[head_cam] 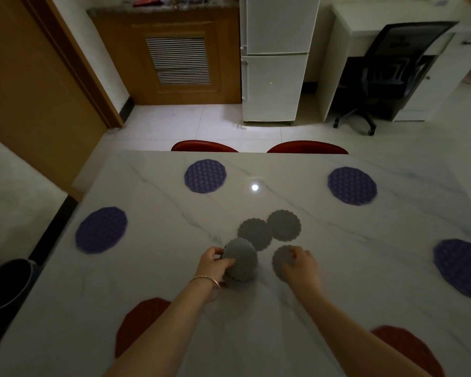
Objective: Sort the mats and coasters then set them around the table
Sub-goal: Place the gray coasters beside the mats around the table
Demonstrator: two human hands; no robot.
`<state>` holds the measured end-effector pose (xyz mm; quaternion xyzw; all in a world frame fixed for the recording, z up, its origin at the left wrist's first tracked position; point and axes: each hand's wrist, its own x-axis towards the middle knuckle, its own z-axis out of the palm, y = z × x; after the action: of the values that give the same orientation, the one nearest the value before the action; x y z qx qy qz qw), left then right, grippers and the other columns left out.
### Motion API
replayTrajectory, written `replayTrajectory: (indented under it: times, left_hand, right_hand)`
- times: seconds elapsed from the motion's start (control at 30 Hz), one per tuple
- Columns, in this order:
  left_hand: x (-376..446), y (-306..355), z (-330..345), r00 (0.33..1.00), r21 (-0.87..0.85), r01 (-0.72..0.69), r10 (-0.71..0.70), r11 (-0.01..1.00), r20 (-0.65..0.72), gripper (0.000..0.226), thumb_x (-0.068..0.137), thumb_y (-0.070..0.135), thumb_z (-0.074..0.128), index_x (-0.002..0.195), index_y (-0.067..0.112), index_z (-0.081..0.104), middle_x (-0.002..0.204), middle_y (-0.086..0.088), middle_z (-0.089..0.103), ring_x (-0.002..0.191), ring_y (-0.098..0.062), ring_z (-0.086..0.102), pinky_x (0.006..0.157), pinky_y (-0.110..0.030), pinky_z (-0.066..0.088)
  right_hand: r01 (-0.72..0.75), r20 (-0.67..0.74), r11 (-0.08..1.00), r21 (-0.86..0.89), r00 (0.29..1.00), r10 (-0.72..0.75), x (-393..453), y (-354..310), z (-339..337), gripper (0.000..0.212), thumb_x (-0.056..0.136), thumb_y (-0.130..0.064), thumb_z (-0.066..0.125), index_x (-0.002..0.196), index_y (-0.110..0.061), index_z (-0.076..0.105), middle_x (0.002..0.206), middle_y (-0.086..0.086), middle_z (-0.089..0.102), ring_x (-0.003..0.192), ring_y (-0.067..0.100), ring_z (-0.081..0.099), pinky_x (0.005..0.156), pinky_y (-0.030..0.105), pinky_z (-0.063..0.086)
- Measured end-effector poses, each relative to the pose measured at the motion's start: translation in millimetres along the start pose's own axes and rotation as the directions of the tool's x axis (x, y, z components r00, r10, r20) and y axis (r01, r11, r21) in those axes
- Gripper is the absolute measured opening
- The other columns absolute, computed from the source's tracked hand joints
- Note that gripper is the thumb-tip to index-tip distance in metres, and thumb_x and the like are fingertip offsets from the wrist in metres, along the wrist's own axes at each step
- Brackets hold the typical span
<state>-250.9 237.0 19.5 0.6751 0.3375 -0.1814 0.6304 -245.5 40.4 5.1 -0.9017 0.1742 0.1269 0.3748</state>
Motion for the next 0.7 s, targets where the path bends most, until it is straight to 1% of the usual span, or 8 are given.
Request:
replayTrajectory:
  times: [0.07, 0.1, 0.2, 0.23, 0.3, 0.37, 0.43, 0.7]
  left_hand:
    - [-4, 3, -6, 0.999, -0.087, 0.035, -0.034, 0.996, 0.014, 0.016, 0.085, 0.007, 0.063, 0.096, 0.015, 0.054, 0.087, -0.006, 0.059, 0.070, -0.022, 0.056, 0.048, -0.029, 0.052]
    - [-5, 3, -9, 0.999, -0.113, 0.048, -0.045, 0.992, 0.021, 0.016, 0.085, 0.008, 0.063, 0.095, 0.016, 0.055, 0.090, -0.008, 0.059, 0.073, -0.023, 0.057, 0.048, -0.030, 0.051]
    - [-9, 2, -19, 0.998, -0.150, 0.055, -0.050, 0.987, 0.040, 0.014, 0.085, 0.009, 0.064, 0.092, 0.019, 0.056, 0.097, -0.011, 0.061, 0.077, -0.025, 0.059, 0.048, -0.031, 0.052]
    - [-11, 1, -23, 0.998, -0.161, 0.055, -0.049, 0.985, 0.040, 0.014, 0.085, 0.009, 0.064, 0.091, 0.019, 0.056, 0.098, -0.012, 0.061, 0.078, -0.025, 0.059, 0.048, -0.031, 0.052]
    - [-14, -1, -31, 0.998, -0.187, 0.053, -0.047, 0.981, 0.040, 0.014, 0.085, 0.010, 0.064, 0.095, 0.017, 0.056, 0.099, -0.011, 0.061, 0.080, -0.026, 0.060, 0.049, -0.032, 0.052]
    - [-16, -5, -40, 0.998, -0.222, 0.056, -0.048, 0.974, 0.040, 0.017, 0.086, 0.011, 0.063, 0.101, 0.015, 0.056, 0.101, -0.010, 0.061, 0.083, -0.026, 0.061, 0.051, -0.034, 0.053]
    - [-17, -10, -48, 0.998, -0.237, 0.065, -0.058, 0.969, 0.037, 0.017, 0.086, 0.011, 0.063, 0.101, 0.015, 0.055, 0.102, -0.009, 0.061, 0.085, -0.026, 0.061, 0.054, -0.036, 0.054]
    - [-10, -21, -68, 0.997, -0.263, 0.078, -0.081, 0.961, 0.001, 0.014, 0.086, 0.011, 0.064, 0.094, 0.019, 0.056, 0.103, -0.007, 0.060, 0.088, -0.028, 0.060, 0.055, -0.039, 0.054]
  right_hand:
    - [-0.028, 0.036, 0.998, 0.061, 0.999, 0.026, 3, -7, -3, 0.021, 0.089, -0.024, 0.056, 0.107, -0.017, 0.063, 0.110, 0.011, 0.064, 0.086, 0.021, 0.061, 0.077, 0.034, 0.050]
    - [-0.017, 0.048, 0.996, 0.089, 0.999, 0.013, 4, -11, -1, 0.024, 0.090, -0.026, 0.056, 0.109, -0.015, 0.064, 0.106, 0.010, 0.066, 0.082, 0.021, 0.061, 0.077, 0.035, 0.051]
    - [0.029, 0.030, 0.995, 0.092, 0.999, -0.032, 9, -19, 0, 0.039, 0.090, -0.026, 0.057, 0.128, -0.017, 0.055, 0.115, 0.007, 0.061, 0.095, 0.019, 0.057, 0.089, 0.036, 0.049]
    - [0.036, 0.023, 0.998, 0.042, 0.999, -0.037, 12, -20, -2, 0.040, 0.089, -0.025, 0.057, 0.129, -0.018, 0.054, 0.119, 0.009, 0.058, 0.102, 0.022, 0.056, 0.093, 0.039, 0.048]
    - [0.009, 0.050, 0.985, -0.175, 0.999, 0.000, 18, -18, -9, 0.048, 0.087, -0.029, 0.059, 0.132, -0.019, 0.048, 0.127, 0.013, 0.051, 0.116, 0.030, 0.048, 0.099, 0.043, 0.043]
    - [-0.021, 0.115, 0.913, -0.408, 0.991, 0.075, 20, -14, -12, 0.064, 0.080, -0.038, 0.066, 0.136, -0.019, 0.039, 0.133, 0.013, 0.041, 0.124, 0.033, 0.038, 0.100, 0.044, 0.040]
    - [-0.051, 0.142, 0.847, -0.529, 0.979, 0.148, 19, -11, -11, 0.078, 0.073, -0.040, 0.073, 0.135, -0.016, 0.033, 0.133, 0.014, 0.036, 0.125, 0.033, 0.035, 0.101, 0.044, 0.041]
    - [-0.235, 0.028, 0.857, -0.459, 0.960, 0.279, 22, -3, -10, 0.085, 0.065, -0.040, 0.083, 0.129, -0.010, 0.036, 0.134, 0.018, 0.038, 0.126, 0.035, 0.037, 0.097, 0.045, 0.043]
